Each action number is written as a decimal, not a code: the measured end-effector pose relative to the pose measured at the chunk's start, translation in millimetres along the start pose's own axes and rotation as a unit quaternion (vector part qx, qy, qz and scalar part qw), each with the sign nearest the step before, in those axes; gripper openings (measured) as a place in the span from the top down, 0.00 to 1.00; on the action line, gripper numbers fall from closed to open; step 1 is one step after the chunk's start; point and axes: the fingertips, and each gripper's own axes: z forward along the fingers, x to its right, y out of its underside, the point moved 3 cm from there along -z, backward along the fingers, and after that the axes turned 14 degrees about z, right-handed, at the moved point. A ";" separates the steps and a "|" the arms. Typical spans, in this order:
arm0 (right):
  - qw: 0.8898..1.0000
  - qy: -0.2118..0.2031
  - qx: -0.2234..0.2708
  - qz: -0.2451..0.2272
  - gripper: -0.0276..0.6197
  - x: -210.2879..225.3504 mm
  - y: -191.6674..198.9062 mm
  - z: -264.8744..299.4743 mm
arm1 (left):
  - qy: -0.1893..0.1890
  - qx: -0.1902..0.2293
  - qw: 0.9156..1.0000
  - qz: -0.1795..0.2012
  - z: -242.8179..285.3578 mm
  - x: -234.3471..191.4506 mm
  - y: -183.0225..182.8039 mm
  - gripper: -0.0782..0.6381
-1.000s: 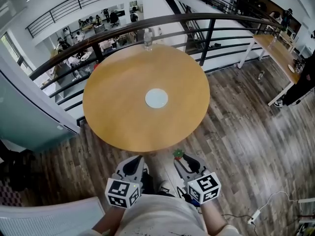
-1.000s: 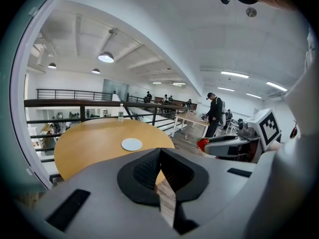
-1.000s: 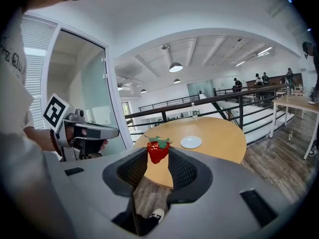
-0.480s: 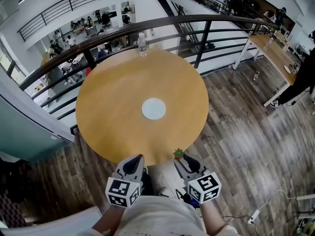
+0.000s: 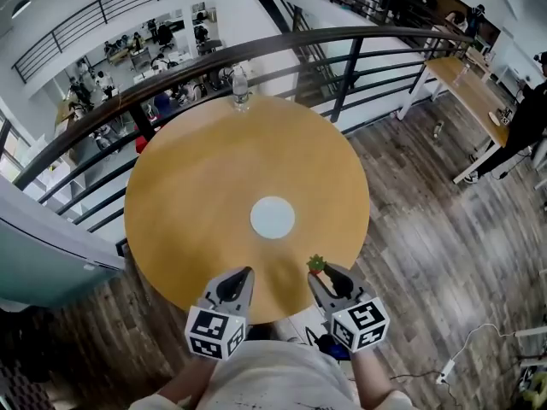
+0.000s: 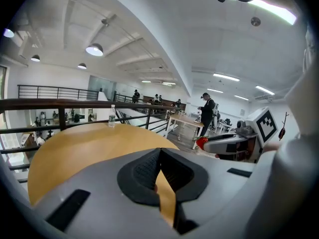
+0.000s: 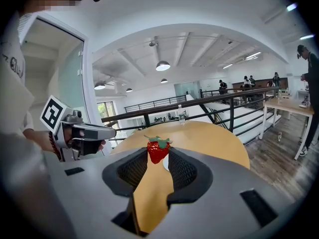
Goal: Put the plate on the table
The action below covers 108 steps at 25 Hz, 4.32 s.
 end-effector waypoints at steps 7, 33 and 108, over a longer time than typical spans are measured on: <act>1.000 0.025 -0.006 0.003 0.74 3.0 -13.4 33.7 | 0.027 -0.012 1.000 0.005 24.9 -41.1 -0.5 0.86; 0.998 -0.012 -0.065 -0.019 0.74 63.2 -53.7 96.0 | -0.037 -0.041 0.998 -0.042 79.5 -71.1 -11.3 0.86; 0.963 -0.009 -0.260 -0.070 0.74 120.6 85.4 308.8 | -0.021 -0.125 0.991 -0.048 177.0 -137.0 98.6 0.86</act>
